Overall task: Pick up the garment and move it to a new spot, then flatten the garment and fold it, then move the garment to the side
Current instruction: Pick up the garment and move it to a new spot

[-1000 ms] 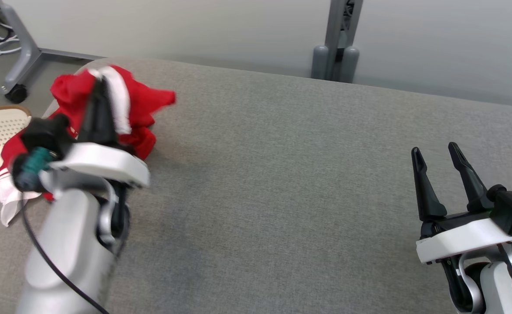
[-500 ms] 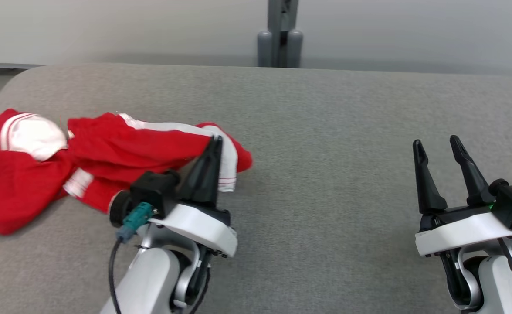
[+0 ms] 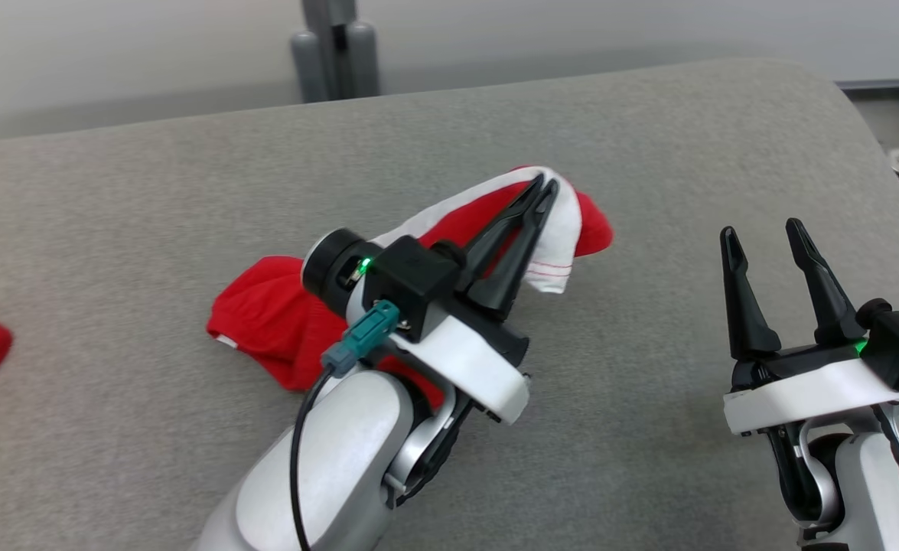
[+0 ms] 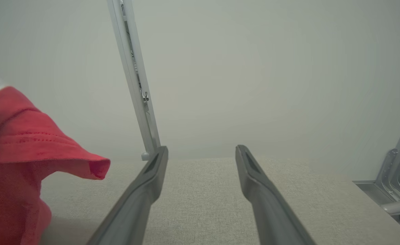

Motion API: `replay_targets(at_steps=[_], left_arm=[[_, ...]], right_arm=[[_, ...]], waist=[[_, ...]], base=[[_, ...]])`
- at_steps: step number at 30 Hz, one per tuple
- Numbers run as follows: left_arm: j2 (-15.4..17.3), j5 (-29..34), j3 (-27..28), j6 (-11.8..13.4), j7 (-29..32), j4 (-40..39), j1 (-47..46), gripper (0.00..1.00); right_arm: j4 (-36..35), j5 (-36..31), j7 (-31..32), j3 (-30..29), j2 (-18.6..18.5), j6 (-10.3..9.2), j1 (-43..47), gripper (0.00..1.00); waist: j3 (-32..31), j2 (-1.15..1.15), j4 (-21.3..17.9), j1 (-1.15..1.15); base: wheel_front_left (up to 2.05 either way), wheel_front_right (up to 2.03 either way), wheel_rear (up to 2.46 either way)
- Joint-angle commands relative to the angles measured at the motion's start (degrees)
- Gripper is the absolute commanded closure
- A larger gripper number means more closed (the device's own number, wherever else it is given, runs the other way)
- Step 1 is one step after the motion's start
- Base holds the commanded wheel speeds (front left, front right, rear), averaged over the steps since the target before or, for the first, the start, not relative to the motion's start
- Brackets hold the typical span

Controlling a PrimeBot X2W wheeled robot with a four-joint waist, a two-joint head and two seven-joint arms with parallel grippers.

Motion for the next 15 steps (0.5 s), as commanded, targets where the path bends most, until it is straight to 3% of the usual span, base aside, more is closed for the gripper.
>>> replay_targets(at_steps=[1, 7, 10, 12, 13, 15], left_arm=[[0.3, -0.5, -0.5, 0.1, 0.2, 0.2, -1.1, 1.00], [0.3, -3.8, -3.7, 1.9, 0.7, 5.4, -4.3, 1.00], [0.3, -5.7, -5.5, 1.4, 0.7, 11.4, -5.3, 1.00], [0.2, -7.3, -6.5, 0.9, 0.1, 13.6, -5.5, 0.53], [0.2, -7.8, -7.0, 0.8, -0.2, 14.7, -5.7, 0.00], [0.2, -8.8, -8.3, 0.7, -1.1, 15.9, -6.1, 0.00]], right_arm=[[0.2, 0.3, -0.5, -0.1, 0.0, 0.13, -0.6, 0.00], [0.9, 1.4, -1.4, 0.2, 0.1, 0.13, -1.1, 0.00], [1.6, 1.7, -2.2, 0.0, 0.1, 0.13, -1.2, 0.00], [2.1, 1.8, -2.4, -0.2, 0.2, 0.13, -1.5, 0.00], [2.4, 1.9, -2.6, -0.3, 0.1, 0.13, -1.7, 0.00], [2.9, 2.0, -2.8, -0.4, 0.1, 0.13, -2.0, 0.00]], waist=[[1.8, 0.00, -2.9, 0.00], [5.0, 0.00, -6.1, 0.00], [6.7, 0.00, -6.2, 0.00], [7.1, 0.00, -5.7, 0.00], [7.2, 0.00, -5.4, 0.00], [7.3, 0.00, -4.6, 0.00]], base=[[0.00, 0.00, 0.00], [0.00, 0.00, 0.00], [0.00, 0.00, 0.00], [0.00, 0.00, 0.00], [0.00, 0.00, 0.00], [0.00, 0.00, 0.00]])
